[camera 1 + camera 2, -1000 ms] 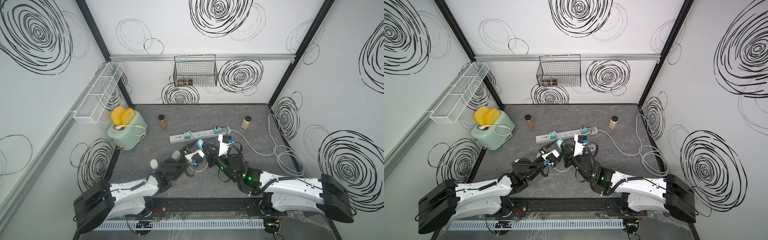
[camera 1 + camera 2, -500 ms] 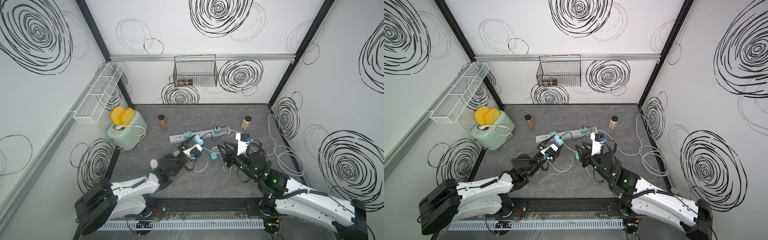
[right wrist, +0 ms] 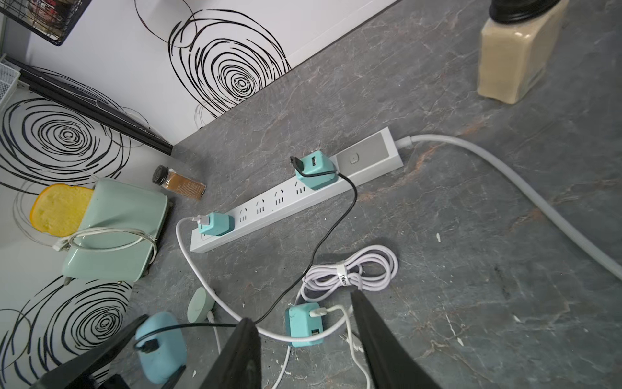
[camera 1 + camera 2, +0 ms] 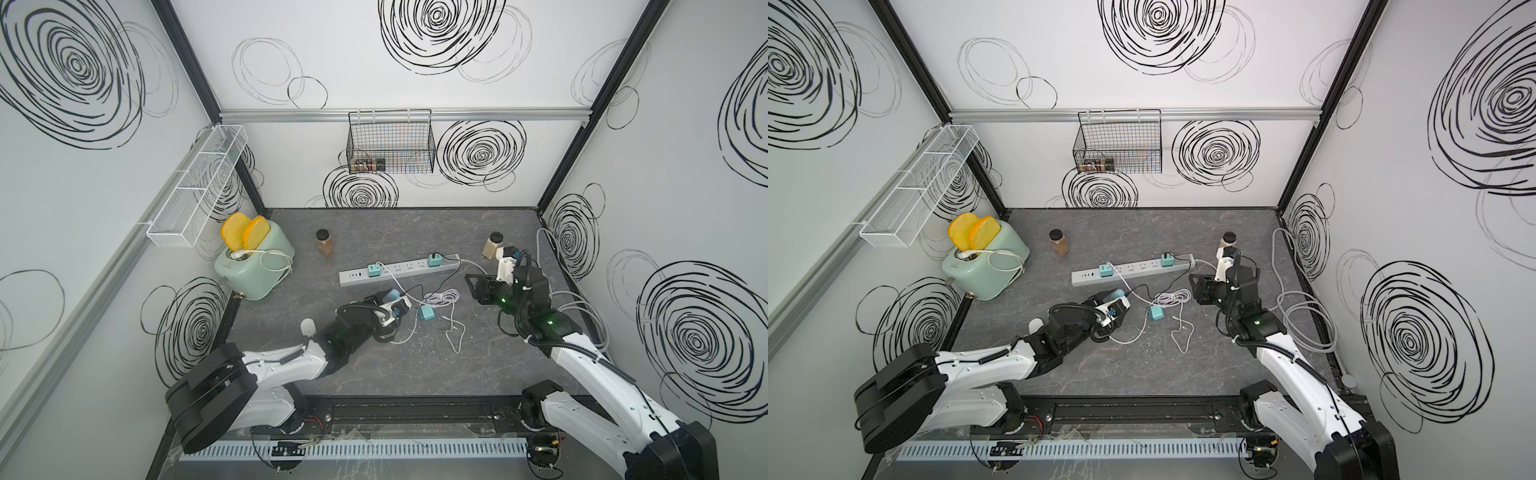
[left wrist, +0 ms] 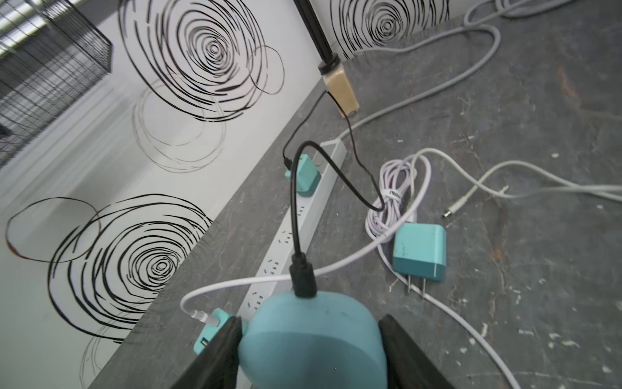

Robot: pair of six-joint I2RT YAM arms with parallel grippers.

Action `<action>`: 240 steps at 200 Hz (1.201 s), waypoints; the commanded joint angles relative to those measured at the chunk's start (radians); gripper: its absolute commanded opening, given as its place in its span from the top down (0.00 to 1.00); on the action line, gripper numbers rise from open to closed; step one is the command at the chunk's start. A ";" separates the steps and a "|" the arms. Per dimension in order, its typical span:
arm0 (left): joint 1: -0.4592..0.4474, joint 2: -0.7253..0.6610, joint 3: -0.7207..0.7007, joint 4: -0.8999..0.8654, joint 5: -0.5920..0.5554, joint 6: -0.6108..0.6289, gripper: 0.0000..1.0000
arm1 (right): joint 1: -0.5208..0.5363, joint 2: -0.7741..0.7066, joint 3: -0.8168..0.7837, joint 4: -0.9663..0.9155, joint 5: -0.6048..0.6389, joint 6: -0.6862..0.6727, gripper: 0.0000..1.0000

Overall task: Charge the bluetooth headset
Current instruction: Place the bluetooth headset at the center of the board.

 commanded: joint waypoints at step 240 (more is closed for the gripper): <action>0.117 0.470 0.424 -0.538 0.052 0.169 0.56 | -0.174 -0.010 -0.053 0.003 -0.190 -0.048 0.34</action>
